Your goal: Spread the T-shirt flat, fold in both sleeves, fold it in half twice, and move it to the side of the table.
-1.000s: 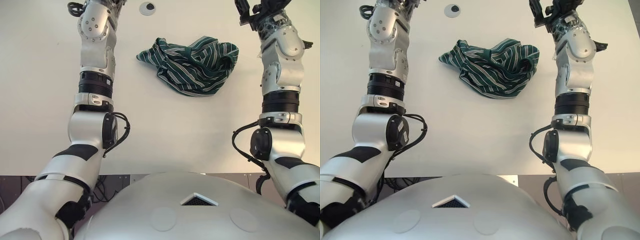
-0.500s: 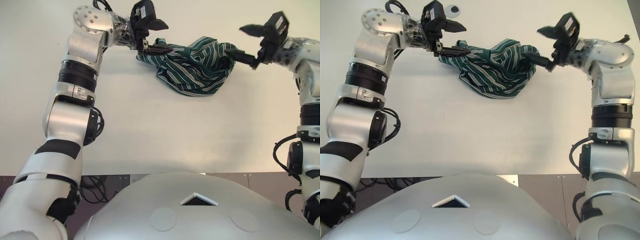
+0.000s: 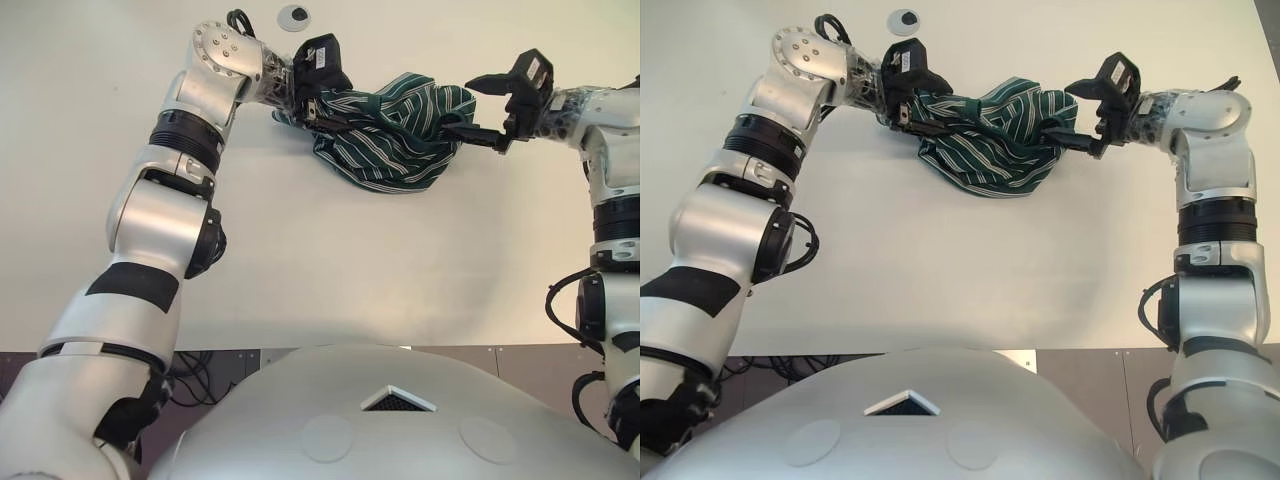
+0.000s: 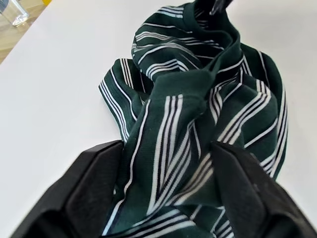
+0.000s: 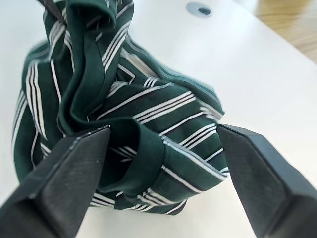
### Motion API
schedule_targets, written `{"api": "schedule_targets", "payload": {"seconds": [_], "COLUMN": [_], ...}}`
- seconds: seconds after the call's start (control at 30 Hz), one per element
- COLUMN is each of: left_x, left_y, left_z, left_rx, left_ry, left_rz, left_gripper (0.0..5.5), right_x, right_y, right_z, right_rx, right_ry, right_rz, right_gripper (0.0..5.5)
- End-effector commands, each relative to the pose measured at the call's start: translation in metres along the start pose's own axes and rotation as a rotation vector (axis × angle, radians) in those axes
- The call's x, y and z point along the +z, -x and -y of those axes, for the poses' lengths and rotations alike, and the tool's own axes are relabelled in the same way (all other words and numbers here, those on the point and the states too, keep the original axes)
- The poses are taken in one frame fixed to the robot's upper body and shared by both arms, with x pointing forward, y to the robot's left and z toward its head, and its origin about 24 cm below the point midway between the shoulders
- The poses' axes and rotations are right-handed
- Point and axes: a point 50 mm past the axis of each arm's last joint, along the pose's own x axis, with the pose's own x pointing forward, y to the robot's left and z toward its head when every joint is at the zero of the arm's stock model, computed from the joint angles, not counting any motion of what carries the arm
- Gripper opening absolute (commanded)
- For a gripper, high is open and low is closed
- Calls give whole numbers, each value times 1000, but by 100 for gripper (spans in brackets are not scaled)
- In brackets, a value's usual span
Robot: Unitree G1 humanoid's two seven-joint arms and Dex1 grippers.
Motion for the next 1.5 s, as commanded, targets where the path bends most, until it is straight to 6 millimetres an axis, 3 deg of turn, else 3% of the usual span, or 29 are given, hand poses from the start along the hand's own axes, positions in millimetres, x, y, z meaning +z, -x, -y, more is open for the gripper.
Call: {"api": "schedule_targets", "payload": {"seconds": [0.03, 0.23, 0.63, 0.77, 0.9, 1.17, 1.5], "left_x": [13, 12, 7, 9, 11, 12, 12], "left_y": [1, 4, 3, 3, 2, 2, 1], "left_z": [-6, -7, -4, -5, -5, -5, -3], "left_rx": [8, 3, -11, -21, -19, -20, -49], "left_ry": [40, 28, -10, -2, -28, -30, -22], "left_rz": [75, 48, 0, 11, -1, 0, 4], "left_gripper": [255, 162, 162, 111, 107, 107, 107], "right_x": [14, 3, -10, -18, -26, -22, -31], "right_y": [16, 26, 29, 26, 22, 13, -4], "right_z": [6, 4, 0, -2, -3, -4, -14], "right_rx": [-39, -60, -22, -16, -45, -69, -50], "right_ry": [-14, 3, 112, 159, 247, 318, 360], "right_rz": [52, -21, -133, -178, -213, -164, -164], "right_gripper": [395, 395, 395, 395, 374, 374, 221]}}
